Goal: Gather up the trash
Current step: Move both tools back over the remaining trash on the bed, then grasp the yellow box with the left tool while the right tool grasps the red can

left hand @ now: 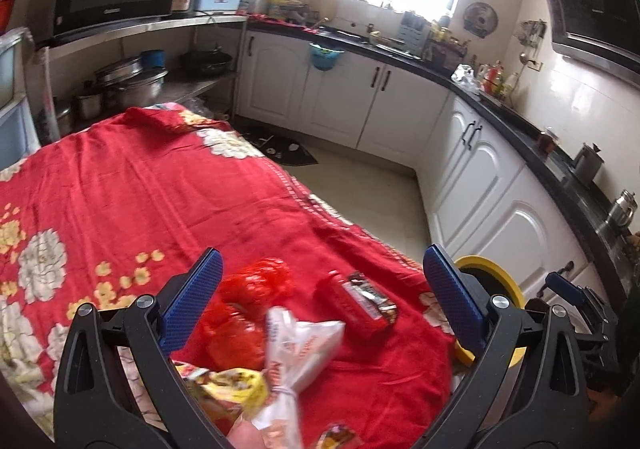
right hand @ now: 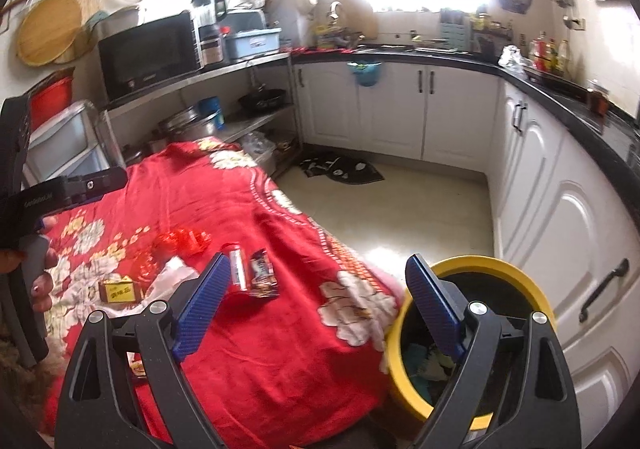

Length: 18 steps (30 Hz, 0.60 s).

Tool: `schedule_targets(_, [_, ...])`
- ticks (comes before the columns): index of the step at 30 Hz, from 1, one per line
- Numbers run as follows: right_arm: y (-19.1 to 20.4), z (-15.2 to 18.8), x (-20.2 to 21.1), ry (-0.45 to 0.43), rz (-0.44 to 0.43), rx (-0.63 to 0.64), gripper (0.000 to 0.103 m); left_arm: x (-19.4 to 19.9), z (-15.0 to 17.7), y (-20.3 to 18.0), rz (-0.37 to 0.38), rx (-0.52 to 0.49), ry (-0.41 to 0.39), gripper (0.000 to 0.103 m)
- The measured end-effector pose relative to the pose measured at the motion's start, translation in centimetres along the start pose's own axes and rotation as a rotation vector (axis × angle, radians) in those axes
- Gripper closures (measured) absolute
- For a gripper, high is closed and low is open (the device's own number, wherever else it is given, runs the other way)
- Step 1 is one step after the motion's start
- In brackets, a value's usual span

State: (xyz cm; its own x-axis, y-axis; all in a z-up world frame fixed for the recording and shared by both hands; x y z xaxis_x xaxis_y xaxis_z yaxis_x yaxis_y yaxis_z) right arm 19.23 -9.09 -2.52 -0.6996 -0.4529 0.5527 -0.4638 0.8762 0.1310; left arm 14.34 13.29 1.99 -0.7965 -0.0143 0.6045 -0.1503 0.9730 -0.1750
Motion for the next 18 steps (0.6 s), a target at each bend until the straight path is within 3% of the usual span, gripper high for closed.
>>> schedule_targets(18, [5.3,3.5,-5.8,0.156,-0.102,0.103,0.017,0.1,2.5,6.4,-0.075,0.084,0.069,0.011])
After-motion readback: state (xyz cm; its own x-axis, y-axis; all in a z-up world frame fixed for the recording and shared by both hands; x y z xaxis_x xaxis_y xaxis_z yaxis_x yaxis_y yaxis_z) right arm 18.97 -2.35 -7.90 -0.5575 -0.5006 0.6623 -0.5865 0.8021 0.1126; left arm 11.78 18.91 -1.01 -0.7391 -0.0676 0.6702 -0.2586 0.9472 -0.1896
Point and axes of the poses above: each gripper's, at about its wrist camera, not at the fingertips, and x roughly against the way its jaws point, y to its left, z to its underside, the point moved 4 cm from there along -x, roughly the way its jaws point, and after that the axes turned 3 degrees about -x, right-handed, at the moved point
